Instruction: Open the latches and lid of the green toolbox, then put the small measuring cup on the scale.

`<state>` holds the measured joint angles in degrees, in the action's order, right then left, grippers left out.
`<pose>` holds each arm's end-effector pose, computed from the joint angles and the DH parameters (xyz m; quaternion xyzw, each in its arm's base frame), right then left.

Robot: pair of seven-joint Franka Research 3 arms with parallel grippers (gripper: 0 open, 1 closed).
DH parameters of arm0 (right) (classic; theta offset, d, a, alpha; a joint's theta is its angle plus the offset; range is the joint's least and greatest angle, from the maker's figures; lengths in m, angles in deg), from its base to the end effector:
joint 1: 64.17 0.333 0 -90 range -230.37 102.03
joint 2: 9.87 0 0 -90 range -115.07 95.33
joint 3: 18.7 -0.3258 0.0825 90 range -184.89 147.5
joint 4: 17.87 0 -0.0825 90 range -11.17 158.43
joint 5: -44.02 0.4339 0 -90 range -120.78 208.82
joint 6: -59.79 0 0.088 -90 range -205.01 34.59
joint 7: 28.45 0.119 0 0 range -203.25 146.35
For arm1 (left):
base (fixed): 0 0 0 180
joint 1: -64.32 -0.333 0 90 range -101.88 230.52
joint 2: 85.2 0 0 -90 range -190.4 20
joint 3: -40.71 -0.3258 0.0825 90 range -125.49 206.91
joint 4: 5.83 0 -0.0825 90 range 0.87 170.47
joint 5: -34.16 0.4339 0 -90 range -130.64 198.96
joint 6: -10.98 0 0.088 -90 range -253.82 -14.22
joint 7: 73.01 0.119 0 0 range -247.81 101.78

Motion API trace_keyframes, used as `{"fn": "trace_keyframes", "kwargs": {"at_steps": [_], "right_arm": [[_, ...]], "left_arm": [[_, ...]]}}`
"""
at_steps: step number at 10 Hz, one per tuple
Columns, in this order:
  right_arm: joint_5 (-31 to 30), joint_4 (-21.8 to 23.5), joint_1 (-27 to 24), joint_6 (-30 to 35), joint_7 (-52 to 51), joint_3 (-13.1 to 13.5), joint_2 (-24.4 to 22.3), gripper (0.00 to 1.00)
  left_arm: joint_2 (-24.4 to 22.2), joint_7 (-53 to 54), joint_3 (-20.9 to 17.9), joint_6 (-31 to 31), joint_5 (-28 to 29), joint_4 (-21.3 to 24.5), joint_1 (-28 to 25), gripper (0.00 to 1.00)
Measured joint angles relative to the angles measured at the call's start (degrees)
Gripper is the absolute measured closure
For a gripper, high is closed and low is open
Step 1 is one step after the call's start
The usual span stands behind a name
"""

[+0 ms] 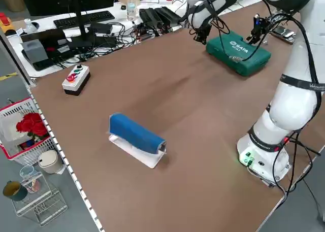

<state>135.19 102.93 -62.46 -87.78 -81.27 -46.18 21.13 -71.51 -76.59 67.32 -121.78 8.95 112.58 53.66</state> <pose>0.5211 0.2944 0.1299 -0.8840 0.0545 -0.0288 0.4634 0.6004 -0.1800 0.3011 0.9756 0.0467 -0.0255 0.2131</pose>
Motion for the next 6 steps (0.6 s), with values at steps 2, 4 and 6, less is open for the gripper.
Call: {"fn": "trace_keyframes", "kwargs": {"at_steps": [2,4,6], "right_arm": [[0.0,0.1,0.0,-0.6,-0.4,0.1,0.3,0.59],[0.0,0.0,0.0,-0.9,-0.5,0.2,0.5,0.73],[0.0,-0.2,0.0,-0.9,-0.8,0.1,0.4,0.78]], "left_arm": [[0.0,0.0,0.0,0.0,0.0,0.1,0.1,0.99],[0.1,0.0,0.0,-0.2,0.0,0.2,0.3,0.99],[0.9,0.0,0.2,-0.9,0.0,0.3,0.5,0.99]]}}
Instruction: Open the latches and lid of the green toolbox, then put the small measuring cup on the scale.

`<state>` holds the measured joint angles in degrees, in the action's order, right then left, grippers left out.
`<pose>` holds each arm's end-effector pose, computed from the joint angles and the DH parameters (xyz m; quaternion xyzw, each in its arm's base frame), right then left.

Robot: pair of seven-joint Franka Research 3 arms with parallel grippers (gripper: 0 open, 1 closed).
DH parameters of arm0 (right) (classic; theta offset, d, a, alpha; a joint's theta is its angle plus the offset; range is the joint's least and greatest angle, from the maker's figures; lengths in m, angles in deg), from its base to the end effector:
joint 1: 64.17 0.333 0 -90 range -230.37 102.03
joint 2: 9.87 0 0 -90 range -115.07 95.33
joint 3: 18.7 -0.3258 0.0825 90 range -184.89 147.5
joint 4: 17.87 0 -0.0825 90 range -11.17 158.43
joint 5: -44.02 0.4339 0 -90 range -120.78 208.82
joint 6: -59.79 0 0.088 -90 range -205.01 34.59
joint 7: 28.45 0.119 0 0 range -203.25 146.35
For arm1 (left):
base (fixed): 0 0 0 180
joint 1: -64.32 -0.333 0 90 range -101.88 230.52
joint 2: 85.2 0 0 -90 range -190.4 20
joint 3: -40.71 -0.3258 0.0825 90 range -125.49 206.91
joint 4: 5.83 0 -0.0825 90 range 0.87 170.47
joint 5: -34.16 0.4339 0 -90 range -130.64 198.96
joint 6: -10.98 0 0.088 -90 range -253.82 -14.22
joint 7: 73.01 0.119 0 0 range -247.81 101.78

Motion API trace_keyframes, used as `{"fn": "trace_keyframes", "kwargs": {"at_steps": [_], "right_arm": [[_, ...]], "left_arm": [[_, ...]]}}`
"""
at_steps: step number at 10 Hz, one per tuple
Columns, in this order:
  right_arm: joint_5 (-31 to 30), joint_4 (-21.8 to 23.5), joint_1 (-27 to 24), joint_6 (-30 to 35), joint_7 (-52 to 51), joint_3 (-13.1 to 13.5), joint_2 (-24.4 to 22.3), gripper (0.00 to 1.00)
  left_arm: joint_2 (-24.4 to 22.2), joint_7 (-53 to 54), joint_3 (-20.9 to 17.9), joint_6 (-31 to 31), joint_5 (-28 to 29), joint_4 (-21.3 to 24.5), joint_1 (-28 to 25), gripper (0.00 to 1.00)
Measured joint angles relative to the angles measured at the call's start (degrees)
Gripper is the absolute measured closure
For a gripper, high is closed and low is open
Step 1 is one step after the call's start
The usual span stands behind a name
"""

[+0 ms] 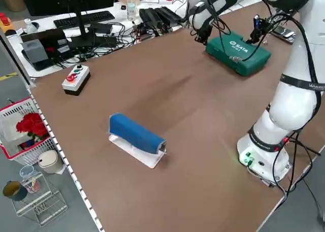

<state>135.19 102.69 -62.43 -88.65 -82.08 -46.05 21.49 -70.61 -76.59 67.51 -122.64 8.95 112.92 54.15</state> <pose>0.5229 0.2918 0.1274 -0.8869 0.0522 -0.0352 0.4576 0.5975 -0.1863 0.2909 0.9755 0.0444 -0.0297 0.2136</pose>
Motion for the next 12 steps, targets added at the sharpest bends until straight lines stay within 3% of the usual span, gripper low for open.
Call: {"fn": "trace_keyframes", "kwargs": {"at_steps": [3,8,12], "right_arm": [[0.0,-0.8,0.0,0.5,1.2,-0.2,-0.9,0.78],[0.0,-1.3,0.1,1.2,6.5,-1.0,-4.8,0.80],[0.0,-2.0,0.1,0.6,14.7,-4.6,-9.1,0.79]], "left_arm": [[1.8,-0.2,2.5,-2.6,-0.7,0.0,0.1,0.99],[0.7,-1.4,7.8,-3.3,-2.0,-0.1,-0.3,0.99],[-1.4,6.3,11.5,-1.1,-10.8,1.3,-7.9,0.99]]}}
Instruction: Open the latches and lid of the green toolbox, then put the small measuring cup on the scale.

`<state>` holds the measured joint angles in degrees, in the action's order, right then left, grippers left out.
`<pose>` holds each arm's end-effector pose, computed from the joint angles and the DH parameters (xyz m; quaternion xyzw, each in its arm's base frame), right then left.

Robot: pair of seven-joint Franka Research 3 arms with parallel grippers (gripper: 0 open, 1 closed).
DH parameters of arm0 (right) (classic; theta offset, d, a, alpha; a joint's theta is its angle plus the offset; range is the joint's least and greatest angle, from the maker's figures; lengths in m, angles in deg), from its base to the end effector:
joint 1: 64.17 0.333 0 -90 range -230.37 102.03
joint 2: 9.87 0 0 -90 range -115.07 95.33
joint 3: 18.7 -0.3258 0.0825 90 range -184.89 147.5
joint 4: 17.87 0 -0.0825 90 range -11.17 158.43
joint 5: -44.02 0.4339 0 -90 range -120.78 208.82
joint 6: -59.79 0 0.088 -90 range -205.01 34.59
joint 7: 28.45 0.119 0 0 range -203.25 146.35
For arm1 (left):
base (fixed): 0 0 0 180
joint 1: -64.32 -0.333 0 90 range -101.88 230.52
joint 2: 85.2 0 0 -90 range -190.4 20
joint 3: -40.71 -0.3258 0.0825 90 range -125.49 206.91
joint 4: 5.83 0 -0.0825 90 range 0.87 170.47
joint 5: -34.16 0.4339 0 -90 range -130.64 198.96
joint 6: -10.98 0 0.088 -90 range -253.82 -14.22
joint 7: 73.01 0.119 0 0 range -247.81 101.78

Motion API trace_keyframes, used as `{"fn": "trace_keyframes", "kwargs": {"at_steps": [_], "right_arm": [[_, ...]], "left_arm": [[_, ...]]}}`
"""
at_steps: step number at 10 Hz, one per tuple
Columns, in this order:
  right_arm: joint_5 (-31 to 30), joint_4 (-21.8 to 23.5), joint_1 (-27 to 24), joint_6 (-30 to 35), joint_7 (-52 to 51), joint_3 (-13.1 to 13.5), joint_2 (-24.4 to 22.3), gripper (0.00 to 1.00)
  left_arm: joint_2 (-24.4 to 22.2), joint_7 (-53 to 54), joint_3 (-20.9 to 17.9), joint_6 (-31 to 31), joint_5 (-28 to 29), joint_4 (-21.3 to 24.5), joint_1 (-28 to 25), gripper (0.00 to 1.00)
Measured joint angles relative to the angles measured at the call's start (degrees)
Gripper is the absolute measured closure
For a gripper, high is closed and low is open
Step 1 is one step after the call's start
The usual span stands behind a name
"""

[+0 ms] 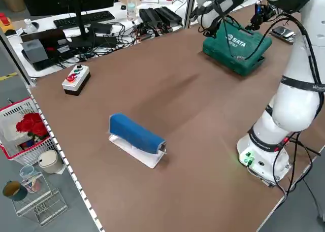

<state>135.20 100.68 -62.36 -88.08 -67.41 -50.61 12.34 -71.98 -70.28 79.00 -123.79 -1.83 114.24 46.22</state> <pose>0.5375 0.3420 0.2390 -0.8613 0.0903 -0.0361 0.4987 0.5821 -0.2228 0.3125 0.9551 0.0281 -0.0226 0.2940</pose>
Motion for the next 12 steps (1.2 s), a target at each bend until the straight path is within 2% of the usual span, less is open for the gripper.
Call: {"fn": "trace_keyframes", "kwargs": {"at_steps": [3,6,9,12], "right_arm": [[0.0,-0.8,0.0,-2.1,5.1,-3.6,-1.5,0.75],[0.0,-2.2,0.2,-7.0,9.8,-8.5,-1.6,0.61],[0.0,-4.4,0.4,-11.0,13.7,-12.0,-1.6,0.56],[0.1,-7.2,1.1,-15.5,16.4,-14.8,-1.5,0.53]], "left_arm": [[0.0,1.7,0.5,0.0,-2.9,1.0,0.0,0.99],[-0.9,1.7,0.7,0.2,-4.1,1.0,-0.2,0.99],[-1.4,1.7,0.8,0.6,-4.8,1.0,-0.3,0.99],[-1.7,1.7,2.8,0.7,-6.4,1.3,-0.3,0.99]]}}
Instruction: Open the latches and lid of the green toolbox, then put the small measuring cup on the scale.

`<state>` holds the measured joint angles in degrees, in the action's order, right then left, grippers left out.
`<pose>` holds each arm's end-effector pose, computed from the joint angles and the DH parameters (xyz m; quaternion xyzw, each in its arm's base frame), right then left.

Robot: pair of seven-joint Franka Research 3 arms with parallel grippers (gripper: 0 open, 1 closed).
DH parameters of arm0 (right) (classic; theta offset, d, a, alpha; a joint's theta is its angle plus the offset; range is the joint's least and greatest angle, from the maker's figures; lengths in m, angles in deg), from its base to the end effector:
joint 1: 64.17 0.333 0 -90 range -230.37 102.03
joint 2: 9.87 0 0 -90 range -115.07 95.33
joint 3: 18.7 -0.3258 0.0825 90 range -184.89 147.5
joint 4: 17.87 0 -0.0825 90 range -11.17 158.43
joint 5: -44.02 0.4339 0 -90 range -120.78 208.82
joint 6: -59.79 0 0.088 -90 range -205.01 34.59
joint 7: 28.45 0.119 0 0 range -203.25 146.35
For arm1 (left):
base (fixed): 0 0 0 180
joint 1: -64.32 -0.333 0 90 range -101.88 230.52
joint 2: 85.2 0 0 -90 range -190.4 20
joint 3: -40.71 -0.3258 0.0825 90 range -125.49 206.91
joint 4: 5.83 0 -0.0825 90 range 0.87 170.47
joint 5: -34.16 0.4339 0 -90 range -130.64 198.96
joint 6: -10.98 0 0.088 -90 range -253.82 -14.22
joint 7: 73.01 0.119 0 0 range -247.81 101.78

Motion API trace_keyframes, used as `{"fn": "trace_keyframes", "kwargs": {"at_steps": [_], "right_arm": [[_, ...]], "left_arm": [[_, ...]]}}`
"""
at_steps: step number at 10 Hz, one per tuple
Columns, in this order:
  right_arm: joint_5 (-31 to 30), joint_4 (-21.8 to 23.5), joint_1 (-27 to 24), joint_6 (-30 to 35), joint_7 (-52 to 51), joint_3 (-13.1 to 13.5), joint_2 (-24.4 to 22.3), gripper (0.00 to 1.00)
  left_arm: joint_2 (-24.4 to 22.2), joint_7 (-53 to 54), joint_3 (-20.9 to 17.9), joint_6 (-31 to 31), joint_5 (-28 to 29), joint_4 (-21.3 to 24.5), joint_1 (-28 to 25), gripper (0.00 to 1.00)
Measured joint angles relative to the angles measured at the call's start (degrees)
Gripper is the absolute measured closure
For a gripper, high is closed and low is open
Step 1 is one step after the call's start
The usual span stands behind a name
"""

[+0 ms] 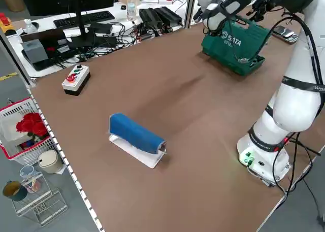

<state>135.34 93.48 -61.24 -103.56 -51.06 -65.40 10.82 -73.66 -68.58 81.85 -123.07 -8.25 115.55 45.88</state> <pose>0.4938 0.4615 0.3440 -0.8423 0.1494 -0.0356 0.5166 0.5639 -0.2489 0.3204 0.9437 0.0281 -0.0349 0.3278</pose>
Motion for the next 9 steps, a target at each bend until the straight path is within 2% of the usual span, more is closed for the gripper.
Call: {"fn": "trace_keyframes", "kwargs": {"at_steps": [3,7,9], "right_arm": [[0.7,-2.4,2.9,-5.4,0.8,-1.2,1.8,0.51],[0.8,-7.7,6.3,-10.2,0.9,-1.6,7.3,0.50],[0.8,-10.4,7.3,-12.9,0.9,-3.0,9.6,0.46]], "left_arm": [[-1.1,0.0,0.9,0.0,-1.1,1.5,0.0,0.99],[-2.2,0.6,0.9,0.2,-1.1,2.5,-0.3,0.99],[-3.5,2.2,0.8,4.0,-1.1,2.9,-2.1,0.99]]}}
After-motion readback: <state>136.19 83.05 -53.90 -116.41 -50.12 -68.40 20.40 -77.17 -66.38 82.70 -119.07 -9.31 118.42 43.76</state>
